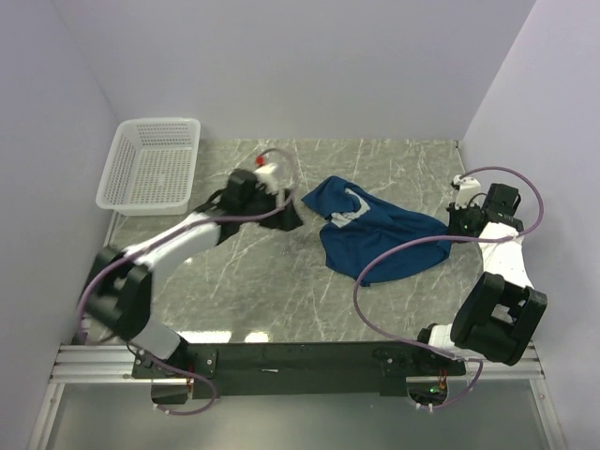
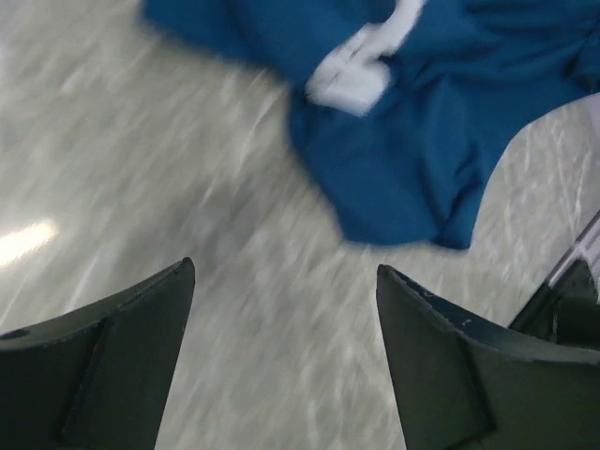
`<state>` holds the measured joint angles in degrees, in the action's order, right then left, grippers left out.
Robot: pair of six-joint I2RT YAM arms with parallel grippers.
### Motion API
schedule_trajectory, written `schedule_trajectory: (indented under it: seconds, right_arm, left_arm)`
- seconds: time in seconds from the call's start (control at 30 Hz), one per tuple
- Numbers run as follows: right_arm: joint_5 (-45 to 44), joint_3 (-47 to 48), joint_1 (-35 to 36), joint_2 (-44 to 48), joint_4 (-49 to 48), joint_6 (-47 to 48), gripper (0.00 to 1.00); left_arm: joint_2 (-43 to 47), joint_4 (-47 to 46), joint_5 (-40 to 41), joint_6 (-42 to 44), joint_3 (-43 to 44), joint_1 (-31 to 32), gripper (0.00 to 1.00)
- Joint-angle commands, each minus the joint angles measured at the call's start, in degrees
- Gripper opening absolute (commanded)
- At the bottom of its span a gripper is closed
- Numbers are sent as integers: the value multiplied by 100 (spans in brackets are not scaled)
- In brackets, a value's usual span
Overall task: Fold and stack the t-shirts
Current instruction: Flatten the tshirt out
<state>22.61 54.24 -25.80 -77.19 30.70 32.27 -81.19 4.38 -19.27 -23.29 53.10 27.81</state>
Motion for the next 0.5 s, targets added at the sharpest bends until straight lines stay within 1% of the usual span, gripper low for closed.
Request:
schedule_trajectory:
  seconds: [0.0,0.03,0.07,0.1,0.13,0.17,0.2,0.23,0.3,0.33,0.43,0.47]
  right_arm:
    - [340,-45,-39,46,-178,104,0]
    - [358,-54,-39,46,-170,104,0]
    - [428,-71,-39,46,-161,121,0]
    - [454,-80,-39,46,-152,130,0]
    - [490,-115,-48,46,-143,156,0]
    - [525,-133,-48,55,-134,165,0]
    - [612,-176,-39,55,-126,165,0]
    - [656,-194,-39,63,-134,165,0]
    - [736,-264,-39,46,-134,157,0]
    - [779,-273,-39,37,-126,165,0]
    - [885,-317,-48,-24,-108,192,0]
    - [894,-326,-48,-42,-143,192,0]
  left_arm:
    - [-1141,150,642,-18,1463,549,81]
    - [-1832,290,783,147,1806,819,79]
    - [-2161,552,923,262,2479,953,79]
    - [-2478,712,1342,385,2834,1093,79]
    - [-3064,844,1538,621,3168,1321,79]
    - [-3348,975,1688,719,3815,1410,79]
    - [-3856,1212,1907,860,4126,1481,76]
    - [-4087,1327,1909,887,4721,1586,71]
    - [-4683,1608,2172,862,5269,1648,65]
    - [-4835,1688,2260,844,5724,1683,63]
    - [-5169,1681,2375,712,6167,1762,58]
    - [-5188,1619,2401,677,6177,1771,57]
